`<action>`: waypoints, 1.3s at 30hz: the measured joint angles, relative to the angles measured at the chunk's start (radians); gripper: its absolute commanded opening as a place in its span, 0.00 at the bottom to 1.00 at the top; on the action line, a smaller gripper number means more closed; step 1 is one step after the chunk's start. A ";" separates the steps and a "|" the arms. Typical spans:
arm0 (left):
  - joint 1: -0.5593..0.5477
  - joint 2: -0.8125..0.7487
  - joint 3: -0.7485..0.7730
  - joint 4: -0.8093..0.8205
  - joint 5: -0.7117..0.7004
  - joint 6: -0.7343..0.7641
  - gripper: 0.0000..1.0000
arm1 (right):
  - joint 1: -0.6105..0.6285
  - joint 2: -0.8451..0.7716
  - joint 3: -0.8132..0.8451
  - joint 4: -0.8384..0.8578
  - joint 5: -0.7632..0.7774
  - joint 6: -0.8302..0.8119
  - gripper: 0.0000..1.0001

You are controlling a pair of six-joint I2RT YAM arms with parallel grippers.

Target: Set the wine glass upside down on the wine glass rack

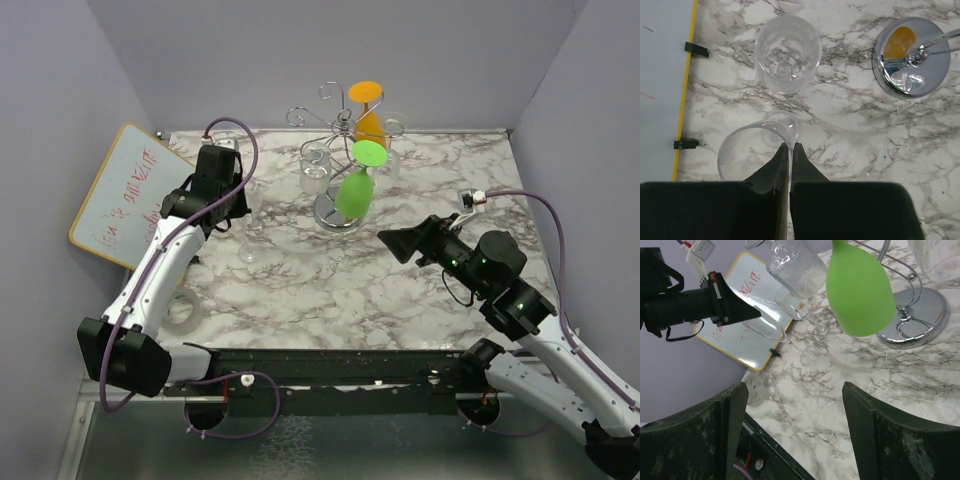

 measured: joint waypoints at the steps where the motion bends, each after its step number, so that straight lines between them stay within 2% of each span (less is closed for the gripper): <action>1: 0.000 -0.010 0.000 -0.011 0.018 0.000 0.00 | 0.000 -0.001 -0.001 0.000 0.002 0.014 0.87; 5: 0.000 -0.070 0.000 -0.050 0.146 0.009 0.00 | 0.000 -0.013 -0.021 0.002 0.030 0.111 0.90; 10: -0.011 -0.130 -0.018 -0.057 0.298 0.005 0.00 | 0.000 -0.040 -0.095 -0.006 0.055 0.328 0.82; 15: -0.078 -0.183 -0.077 -0.023 0.364 -0.058 0.00 | 0.000 -0.028 -0.149 -0.069 0.064 0.543 0.78; 23: -0.282 -0.282 -0.274 0.166 0.315 -0.246 0.00 | 0.000 0.031 -0.172 -0.125 0.055 0.807 0.79; 31: -0.396 -0.389 -0.418 0.360 0.174 -0.368 0.00 | 0.000 0.091 -0.315 -0.091 0.004 1.030 0.81; 39: -0.496 -0.449 -0.565 0.571 0.089 -0.480 0.00 | 0.000 0.213 -0.334 0.009 -0.027 1.158 0.82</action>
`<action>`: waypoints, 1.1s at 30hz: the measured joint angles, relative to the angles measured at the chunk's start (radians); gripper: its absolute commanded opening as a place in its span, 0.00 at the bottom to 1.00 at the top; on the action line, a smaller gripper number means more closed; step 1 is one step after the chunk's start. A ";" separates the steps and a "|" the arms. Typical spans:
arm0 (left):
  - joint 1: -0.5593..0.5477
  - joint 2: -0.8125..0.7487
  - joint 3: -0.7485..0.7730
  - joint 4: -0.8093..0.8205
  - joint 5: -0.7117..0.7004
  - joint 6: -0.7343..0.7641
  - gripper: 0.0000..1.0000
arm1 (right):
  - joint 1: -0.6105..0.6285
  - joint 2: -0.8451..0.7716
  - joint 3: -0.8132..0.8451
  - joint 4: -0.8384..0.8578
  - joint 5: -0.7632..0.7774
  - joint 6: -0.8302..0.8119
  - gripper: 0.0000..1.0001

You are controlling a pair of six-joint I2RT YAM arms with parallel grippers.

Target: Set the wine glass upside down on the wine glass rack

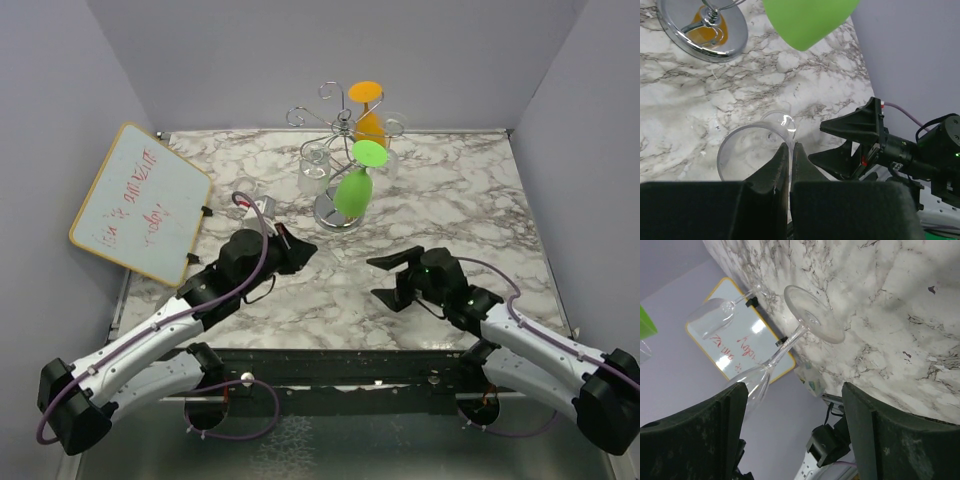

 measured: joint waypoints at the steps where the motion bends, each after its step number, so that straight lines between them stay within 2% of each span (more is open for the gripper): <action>1: -0.015 0.000 -0.015 0.023 -0.012 -0.009 0.00 | 0.000 0.009 -0.005 0.015 0.000 0.013 0.81; 4: -0.076 0.001 -0.064 0.103 -0.058 -0.024 0.00 | 0.000 0.032 -0.012 0.045 0.001 0.045 0.79; 8: -0.156 0.018 -0.090 0.197 -0.136 -0.023 0.00 | 0.000 0.069 -0.012 0.082 0.001 0.081 0.68; 18: -0.340 0.115 -0.084 0.331 -0.340 0.067 0.00 | 0.000 0.130 -0.012 0.164 0.001 0.142 0.63; 22: -0.373 0.134 -0.084 0.341 -0.381 0.082 0.00 | 0.000 0.135 -0.012 0.173 0.004 0.156 0.56; 33: -0.404 0.145 -0.084 0.363 -0.415 0.089 0.00 | 0.000 0.166 -0.012 0.187 0.027 0.163 0.49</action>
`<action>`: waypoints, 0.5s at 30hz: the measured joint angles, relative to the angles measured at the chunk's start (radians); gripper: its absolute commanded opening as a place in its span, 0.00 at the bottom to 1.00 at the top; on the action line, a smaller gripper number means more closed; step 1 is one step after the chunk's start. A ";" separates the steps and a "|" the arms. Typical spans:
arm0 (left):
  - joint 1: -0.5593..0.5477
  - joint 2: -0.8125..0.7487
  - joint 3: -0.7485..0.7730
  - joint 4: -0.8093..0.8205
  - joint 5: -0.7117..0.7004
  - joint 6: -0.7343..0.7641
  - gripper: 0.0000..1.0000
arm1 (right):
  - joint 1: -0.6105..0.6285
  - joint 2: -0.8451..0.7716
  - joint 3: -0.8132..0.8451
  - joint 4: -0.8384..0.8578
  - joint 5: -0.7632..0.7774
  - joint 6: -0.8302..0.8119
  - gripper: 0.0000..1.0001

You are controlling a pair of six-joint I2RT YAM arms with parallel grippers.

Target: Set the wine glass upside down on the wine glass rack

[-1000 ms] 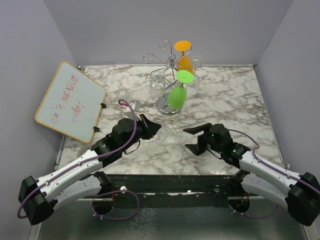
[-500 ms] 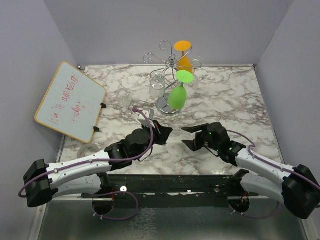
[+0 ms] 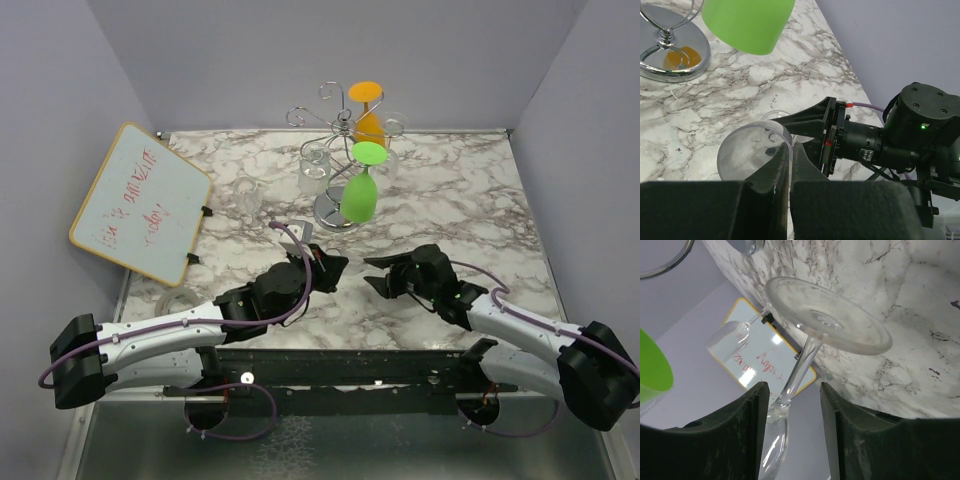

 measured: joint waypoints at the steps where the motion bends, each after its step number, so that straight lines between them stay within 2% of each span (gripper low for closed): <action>1: 0.000 0.000 0.000 0.002 -0.002 -0.002 0.00 | 0.000 0.008 0.000 0.002 0.000 0.000 0.49; 5: -0.001 0.000 0.000 0.005 -0.003 -0.015 0.00 | 0.000 0.048 0.010 0.010 0.008 0.001 0.48; 11: -0.001 -0.021 -0.031 0.024 -0.003 -0.042 0.00 | 0.000 0.087 0.037 0.032 0.026 0.000 0.33; 15: 0.000 -0.026 -0.043 0.038 -0.010 -0.050 0.00 | 0.000 0.090 0.045 0.042 0.027 0.001 0.34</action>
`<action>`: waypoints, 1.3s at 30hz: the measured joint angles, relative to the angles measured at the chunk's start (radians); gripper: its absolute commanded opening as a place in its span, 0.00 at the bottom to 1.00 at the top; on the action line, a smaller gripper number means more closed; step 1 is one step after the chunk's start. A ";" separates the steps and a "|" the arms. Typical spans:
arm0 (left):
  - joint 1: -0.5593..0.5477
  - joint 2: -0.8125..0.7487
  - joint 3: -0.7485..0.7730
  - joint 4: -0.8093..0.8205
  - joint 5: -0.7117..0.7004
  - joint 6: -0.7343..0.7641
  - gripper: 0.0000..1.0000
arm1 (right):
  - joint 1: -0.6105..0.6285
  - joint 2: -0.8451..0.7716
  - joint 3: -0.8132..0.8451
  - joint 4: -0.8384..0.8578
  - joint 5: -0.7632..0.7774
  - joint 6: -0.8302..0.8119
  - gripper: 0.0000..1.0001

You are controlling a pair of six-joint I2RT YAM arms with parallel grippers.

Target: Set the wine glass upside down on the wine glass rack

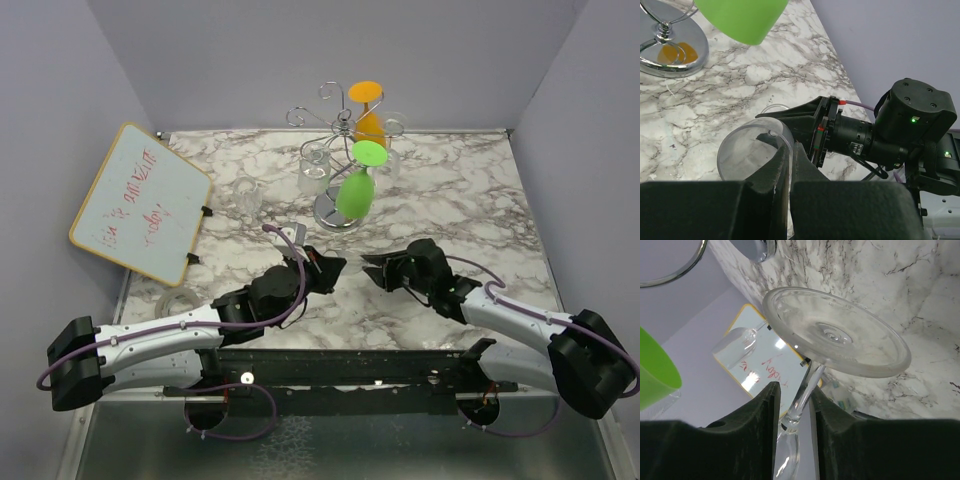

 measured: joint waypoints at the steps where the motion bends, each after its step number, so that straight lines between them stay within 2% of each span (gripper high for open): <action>1: 0.000 0.000 0.000 0.002 -0.001 0.000 0.00 | 0.000 0.000 0.000 0.002 0.000 0.000 0.34; 2: 0.000 0.000 0.000 0.003 -0.002 -0.001 0.02 | 0.000 0.000 0.000 0.004 0.000 0.000 0.31; 6: 0.000 0.003 0.000 0.006 -0.004 -0.001 0.10 | -0.001 0.000 0.000 0.020 0.011 0.022 0.03; 9: -0.009 0.011 -0.005 -0.006 -0.004 -0.007 0.30 | -0.019 0.000 0.001 0.049 0.040 0.035 0.01; 10: -0.008 0.015 -0.005 -0.006 -0.005 -0.010 0.42 | -0.017 0.000 0.001 0.049 0.040 0.030 0.01; 12: -0.006 0.019 -0.005 -0.007 -0.008 -0.017 0.56 | -0.011 -0.001 0.000 0.052 0.042 0.014 0.01; 16: -0.007 0.019 -0.005 -0.018 -0.016 -0.041 0.73 | -0.009 -0.013 0.000 0.058 0.072 -0.046 0.01; 19: -0.007 0.018 -0.005 -0.040 -0.017 -0.058 0.80 | -0.009 -0.049 0.000 0.056 0.123 -0.115 0.01; 26: -0.012 -0.014 0.019 -0.121 -0.037 -0.074 0.83 | -0.008 -0.178 -0.001 0.052 0.240 -0.397 0.01; 31: -0.006 -0.039 0.033 -0.163 -0.062 -0.085 0.86 | -0.003 -0.285 -0.013 0.066 0.251 -0.676 0.01; 34: -0.006 -0.058 0.035 -0.174 -0.061 -0.079 0.93 | -0.003 -0.375 -0.063 0.103 0.245 -0.847 0.01; 39: -0.006 -0.087 0.039 -0.133 -0.019 -0.034 0.96 | -0.003 -0.526 -0.144 0.158 0.174 -1.100 0.01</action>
